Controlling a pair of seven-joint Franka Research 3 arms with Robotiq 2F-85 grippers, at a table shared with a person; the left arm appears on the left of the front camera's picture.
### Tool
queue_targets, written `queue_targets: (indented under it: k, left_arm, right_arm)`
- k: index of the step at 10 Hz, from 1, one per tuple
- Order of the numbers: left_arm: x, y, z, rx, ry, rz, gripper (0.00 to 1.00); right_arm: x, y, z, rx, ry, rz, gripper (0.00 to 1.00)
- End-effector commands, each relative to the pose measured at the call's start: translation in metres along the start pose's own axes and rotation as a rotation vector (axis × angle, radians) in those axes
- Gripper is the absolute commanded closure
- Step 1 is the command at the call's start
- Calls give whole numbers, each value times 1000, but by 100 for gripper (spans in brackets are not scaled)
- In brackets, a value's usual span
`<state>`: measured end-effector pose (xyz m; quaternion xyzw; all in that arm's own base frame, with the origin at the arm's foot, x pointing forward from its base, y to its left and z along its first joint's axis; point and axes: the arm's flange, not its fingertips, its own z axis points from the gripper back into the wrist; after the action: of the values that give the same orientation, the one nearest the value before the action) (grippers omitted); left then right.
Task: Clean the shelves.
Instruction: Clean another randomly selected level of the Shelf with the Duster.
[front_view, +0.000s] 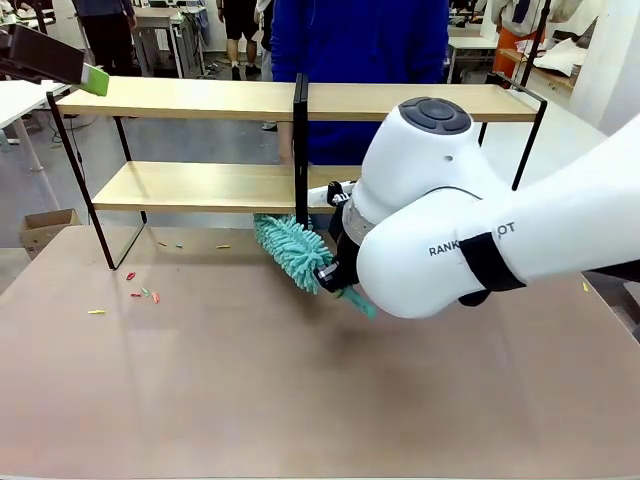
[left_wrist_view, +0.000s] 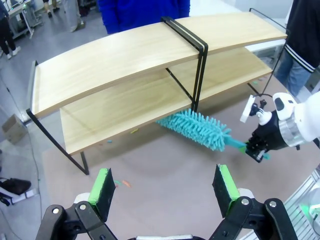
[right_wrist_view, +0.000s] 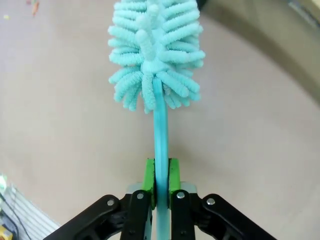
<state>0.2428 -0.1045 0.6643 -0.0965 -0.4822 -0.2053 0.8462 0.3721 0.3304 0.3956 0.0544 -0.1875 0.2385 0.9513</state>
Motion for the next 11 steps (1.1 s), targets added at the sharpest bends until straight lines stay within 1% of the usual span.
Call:
queue_targets:
  k: [1, 4, 5, 6, 8, 11]
  left_arm:
    - [0, 0, 1, -1, -3, 2, 0]
    - [0, 0, 1, -1, -3, 2, 0]
    - [0, 0, 1, -1, -3, 2, 0]
    - [0, 0, 1, -1, -3, 2, 0]
    - [0, 0, 1, -1, -3, 2, 0]
    - [0, 0, 1, -1, -3, 2, 0]
  right_arm:
    - [37, 21, -23, -38, -52, -26, 88]
    - [65, 47, -56, -19, -35, -11, 88]
    - [71, 57, -66, -16, -32, -28, 88]
    - [75, 68, -76, -14, -49, -49, 88]
    - [77, 84, -92, -20, -33, -72, 88]
    - [80, 90, -101, -9, -15, -60, 88]
